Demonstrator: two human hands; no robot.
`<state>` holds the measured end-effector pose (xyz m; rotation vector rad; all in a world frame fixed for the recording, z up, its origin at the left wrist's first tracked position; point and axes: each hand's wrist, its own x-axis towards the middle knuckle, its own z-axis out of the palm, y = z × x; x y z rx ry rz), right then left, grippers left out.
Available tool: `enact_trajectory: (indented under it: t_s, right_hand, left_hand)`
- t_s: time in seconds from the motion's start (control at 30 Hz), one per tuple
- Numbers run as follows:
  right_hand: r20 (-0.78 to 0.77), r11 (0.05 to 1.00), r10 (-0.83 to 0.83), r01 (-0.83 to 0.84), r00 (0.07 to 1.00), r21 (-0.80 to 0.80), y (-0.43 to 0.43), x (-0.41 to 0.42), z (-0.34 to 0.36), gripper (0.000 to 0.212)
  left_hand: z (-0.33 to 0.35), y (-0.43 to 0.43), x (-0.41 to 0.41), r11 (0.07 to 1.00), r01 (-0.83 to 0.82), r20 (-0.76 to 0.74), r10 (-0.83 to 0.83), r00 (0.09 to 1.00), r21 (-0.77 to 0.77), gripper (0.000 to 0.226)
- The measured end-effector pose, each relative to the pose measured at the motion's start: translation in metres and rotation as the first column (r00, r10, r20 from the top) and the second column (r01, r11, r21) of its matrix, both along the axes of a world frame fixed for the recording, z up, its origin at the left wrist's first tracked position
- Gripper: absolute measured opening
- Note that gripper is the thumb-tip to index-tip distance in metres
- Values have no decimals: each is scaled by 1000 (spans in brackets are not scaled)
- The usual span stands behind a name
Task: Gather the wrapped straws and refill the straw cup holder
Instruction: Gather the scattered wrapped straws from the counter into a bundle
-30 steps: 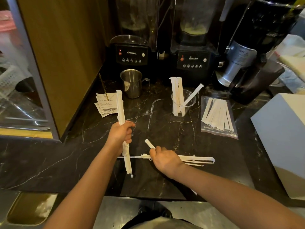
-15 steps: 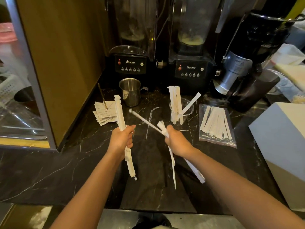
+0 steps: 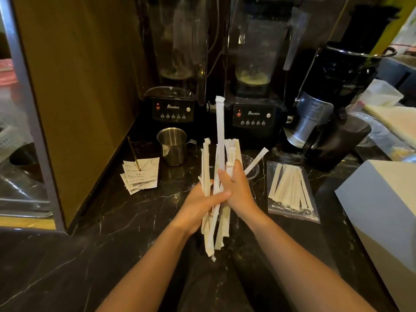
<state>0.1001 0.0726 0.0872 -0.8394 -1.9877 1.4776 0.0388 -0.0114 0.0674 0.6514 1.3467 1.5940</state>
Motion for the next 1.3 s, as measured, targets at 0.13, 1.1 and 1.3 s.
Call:
enact_trajectory:
  t_s: [0.13, 1.1, 1.3]
  right_hand:
    - [-14, 996, -12, 11, 1000, -90, 10, 3, -6, 30]
    - [183, 896, 368, -295, 912, -332, 34, 7, -6, 5]
    - [275, 857, 469, -359, 839, -370, 29, 10, -14, 1]
  left_hand:
    - [0, 4, -10, 988, 137, -83, -142, 986, -65, 47]
    - [10, 50, -39, 961, -264, -250, 276, 928, 79, 19]
    - [7, 54, -33, 956, -293, -268, 285, 920, 11, 11]
